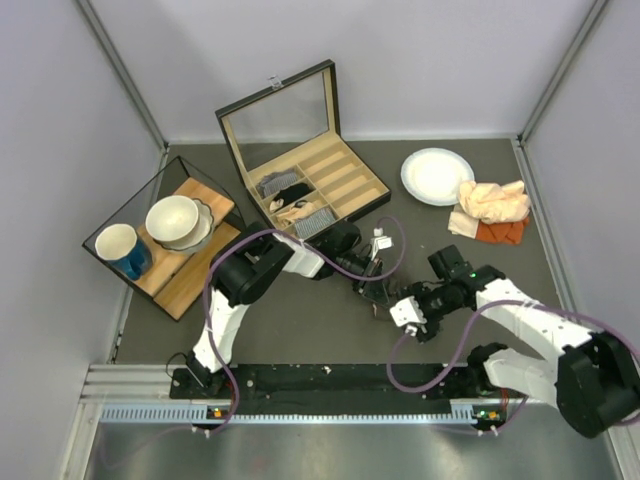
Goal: Roll the underwear
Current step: Roll the underwear to the center of the board.
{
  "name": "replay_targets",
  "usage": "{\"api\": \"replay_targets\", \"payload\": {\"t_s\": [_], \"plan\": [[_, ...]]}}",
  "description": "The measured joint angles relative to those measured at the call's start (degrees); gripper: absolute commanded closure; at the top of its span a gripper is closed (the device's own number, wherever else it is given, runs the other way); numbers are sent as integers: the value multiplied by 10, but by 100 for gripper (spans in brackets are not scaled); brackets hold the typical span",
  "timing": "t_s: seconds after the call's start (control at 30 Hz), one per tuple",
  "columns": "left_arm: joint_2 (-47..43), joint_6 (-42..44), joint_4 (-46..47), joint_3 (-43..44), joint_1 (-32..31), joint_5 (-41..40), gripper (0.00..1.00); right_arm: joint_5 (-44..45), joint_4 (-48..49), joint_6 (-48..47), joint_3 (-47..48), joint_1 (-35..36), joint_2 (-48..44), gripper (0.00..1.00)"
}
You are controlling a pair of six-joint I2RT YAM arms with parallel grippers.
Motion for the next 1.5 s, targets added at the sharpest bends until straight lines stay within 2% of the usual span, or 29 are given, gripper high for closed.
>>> {"api": "replay_targets", "payload": {"t_s": [0.23, 0.33, 0.5, 0.7, 0.8, 0.9, 1.03, 1.13, 1.27, 1.5], "plan": [[-6, -35, 30, -20, 4, -13, 69, 81, 123, 44, 0, 61, 97, 63], [-31, -54, 67, -57, 11, -42, 59, 91, 156, 65, 10, 70, 114, 73], [-136, -50, 109, -159, 42, -111, 55, 96, 172, 108, 17, 68, 123, 84], [-341, 45, 165, -294, 56, -197, 51, 43, 68, 146, 107, 9, 200, 87], [-421, 127, 202, -355, 30, -223, 48, 5, -18, 158, 189, -31, 283, 89], [-456, 222, 202, -384, -25, -250, 46, -45, -125, 155, 288, -62, 392, 89], [-449, 335, 145, -367, -94, -291, 45, -103, -242, 140, 409, -94, 527, 90], [-403, 407, 86, -308, -126, -325, 44, -128, -290, 139, 443, -108, 584, 90], [-321, 484, 18, -214, -144, -367, 43, -143, -311, 136, 447, -117, 605, 89], [-225, 566, -66, -119, -151, -416, 43, -146, -313, 130, 447, -119, 605, 89]]}}
